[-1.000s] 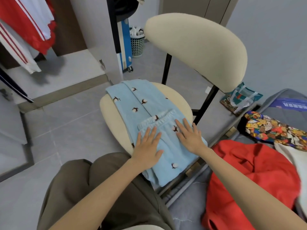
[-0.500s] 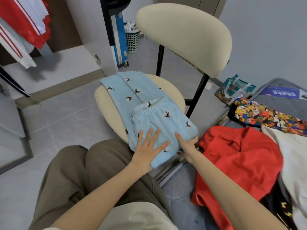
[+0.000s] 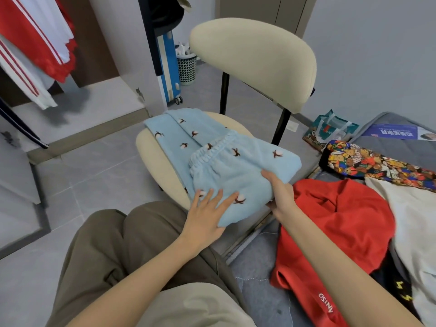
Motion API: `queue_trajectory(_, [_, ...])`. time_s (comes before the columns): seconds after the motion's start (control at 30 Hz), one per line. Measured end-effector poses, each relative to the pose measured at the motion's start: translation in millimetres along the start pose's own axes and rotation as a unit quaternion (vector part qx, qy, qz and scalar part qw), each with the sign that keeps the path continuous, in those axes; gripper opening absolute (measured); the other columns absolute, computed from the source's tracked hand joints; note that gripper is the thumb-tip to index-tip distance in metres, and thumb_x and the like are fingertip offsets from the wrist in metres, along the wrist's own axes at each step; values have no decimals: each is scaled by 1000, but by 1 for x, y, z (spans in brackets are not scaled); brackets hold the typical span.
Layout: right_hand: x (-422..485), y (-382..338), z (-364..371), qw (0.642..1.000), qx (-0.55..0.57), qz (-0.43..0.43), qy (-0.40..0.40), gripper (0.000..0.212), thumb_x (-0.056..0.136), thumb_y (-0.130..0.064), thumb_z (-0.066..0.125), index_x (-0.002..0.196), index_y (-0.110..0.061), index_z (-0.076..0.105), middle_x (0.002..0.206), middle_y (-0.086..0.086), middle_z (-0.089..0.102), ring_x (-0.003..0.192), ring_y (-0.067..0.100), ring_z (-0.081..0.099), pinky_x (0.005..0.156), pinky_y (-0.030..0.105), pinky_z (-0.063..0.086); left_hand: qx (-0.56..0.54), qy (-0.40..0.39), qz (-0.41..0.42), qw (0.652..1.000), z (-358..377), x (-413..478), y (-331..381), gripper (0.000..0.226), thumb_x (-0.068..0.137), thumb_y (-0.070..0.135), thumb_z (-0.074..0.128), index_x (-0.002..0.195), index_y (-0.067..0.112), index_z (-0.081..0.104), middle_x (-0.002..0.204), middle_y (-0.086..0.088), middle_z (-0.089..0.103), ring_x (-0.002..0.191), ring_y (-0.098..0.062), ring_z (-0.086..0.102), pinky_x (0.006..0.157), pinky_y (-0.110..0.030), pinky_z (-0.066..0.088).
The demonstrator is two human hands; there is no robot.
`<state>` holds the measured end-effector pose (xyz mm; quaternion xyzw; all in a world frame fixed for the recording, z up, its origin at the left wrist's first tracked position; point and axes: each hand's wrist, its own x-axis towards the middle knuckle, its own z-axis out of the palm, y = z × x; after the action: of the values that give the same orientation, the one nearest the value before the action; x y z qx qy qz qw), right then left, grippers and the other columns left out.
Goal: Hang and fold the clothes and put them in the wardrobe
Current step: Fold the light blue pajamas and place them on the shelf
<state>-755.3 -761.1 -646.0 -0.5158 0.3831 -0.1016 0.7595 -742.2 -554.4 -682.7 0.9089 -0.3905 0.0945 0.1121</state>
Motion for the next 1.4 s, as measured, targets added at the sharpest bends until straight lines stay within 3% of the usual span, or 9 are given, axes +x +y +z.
queue_trajectory(0.2, [-18,-25,-18,957,-155,-204,134,45,81,-25,71,109,-16,38,91,-8,51,79,6,53,64,22,43,-156,-24,-36,987,-43,11,11,56,83,42,50,138,49,42,107,9,70,93,-18,64,66,-33,50])
queue_trajectory(0.33, [-33,-35,-32,932,-144,-285,169,53,79,-24,68,121,-22,36,85,-10,52,71,6,53,57,24,39,-221,-18,4,975,-64,13,25,62,74,52,33,134,48,49,104,9,72,88,-18,65,72,-35,51])
queue_trajectory(0.47, [-40,-43,-28,949,-58,-268,157,53,82,-19,67,129,-27,43,107,-19,49,91,1,52,73,21,42,-299,9,-22,954,-76,18,24,59,72,48,40,126,37,61,111,9,71,94,-15,65,79,-32,52])
queue_trajectory(0.7, [-17,-75,30,948,-193,-248,45,30,86,-32,61,116,-30,62,94,-8,64,82,18,67,72,45,60,-534,48,-189,823,-75,35,-38,38,89,13,63,122,30,56,120,15,61,115,-4,56,93,-17,47])
queue_trajectory(0.9, [36,-94,110,957,-208,-192,-61,37,90,-25,58,126,-22,55,83,2,68,68,11,63,68,26,53,-564,82,-365,736,-59,78,-93,37,93,31,59,128,27,46,124,1,59,106,-13,59,81,-25,47])
queue_trajectory(1.07, [66,-67,127,871,-385,-259,-163,34,93,-22,58,126,-29,59,120,-12,62,118,10,55,95,19,39,-612,87,-447,646,-54,107,-132,67,96,44,50,152,25,18,145,2,44,121,-18,52,98,-37,45])
queue_trajectory(1.17, [82,-41,113,798,-517,-281,-129,40,96,-34,55,135,-36,52,151,-2,38,144,22,25,117,41,17,-639,78,-441,626,-46,105,-132,70,87,49,63,146,28,32,136,5,55,115,-16,58,85,-33,52])
queue_trajectory(1.27, [84,-17,105,769,-585,-217,-138,46,96,-56,41,141,-57,29,162,-10,5,149,27,-7,113,63,0,-655,92,-474,582,-34,107,-120,70,76,38,79,134,27,41,124,5,61,108,-16,61,82,-32,53])
queue_trajectory(1.4, [82,-7,104,727,-622,-257,-136,46,93,-67,22,137,-69,11,162,-14,-3,148,27,-14,110,66,-8,-647,122,-497,565,-15,103,-115,65,84,22,73,138,17,36,129,-3,58,106,-17,58,78,-26,49])
